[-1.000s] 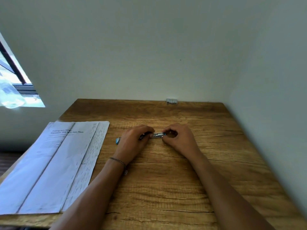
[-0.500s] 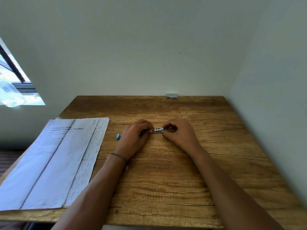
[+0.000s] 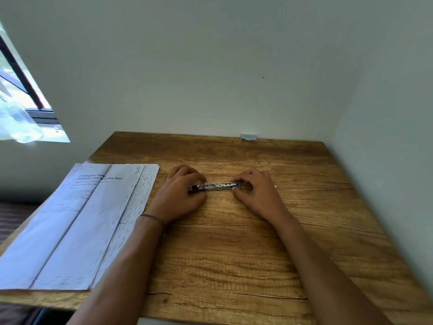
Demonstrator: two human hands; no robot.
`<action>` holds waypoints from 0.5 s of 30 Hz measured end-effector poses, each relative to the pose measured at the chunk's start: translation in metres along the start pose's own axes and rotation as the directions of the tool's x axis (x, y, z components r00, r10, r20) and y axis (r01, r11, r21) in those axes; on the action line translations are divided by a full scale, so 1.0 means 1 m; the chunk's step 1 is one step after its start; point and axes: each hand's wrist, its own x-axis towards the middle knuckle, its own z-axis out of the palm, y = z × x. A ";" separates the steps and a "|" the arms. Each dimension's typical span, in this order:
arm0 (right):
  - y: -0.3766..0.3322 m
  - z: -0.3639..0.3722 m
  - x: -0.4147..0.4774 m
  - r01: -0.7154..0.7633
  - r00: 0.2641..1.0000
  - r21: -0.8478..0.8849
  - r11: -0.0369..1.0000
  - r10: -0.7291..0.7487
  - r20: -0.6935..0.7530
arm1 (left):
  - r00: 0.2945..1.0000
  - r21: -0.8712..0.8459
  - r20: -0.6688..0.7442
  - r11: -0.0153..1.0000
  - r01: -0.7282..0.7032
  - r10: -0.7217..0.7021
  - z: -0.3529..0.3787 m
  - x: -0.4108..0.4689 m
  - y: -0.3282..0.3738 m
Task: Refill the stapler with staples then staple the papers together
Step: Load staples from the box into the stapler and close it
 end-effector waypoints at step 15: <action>-0.001 -0.006 0.000 -0.019 0.996 0.242 0.970 0.040 -0.082 | 0.975 -0.427 -0.174 0.903 0.050 -0.136 -0.007 0.004 -0.001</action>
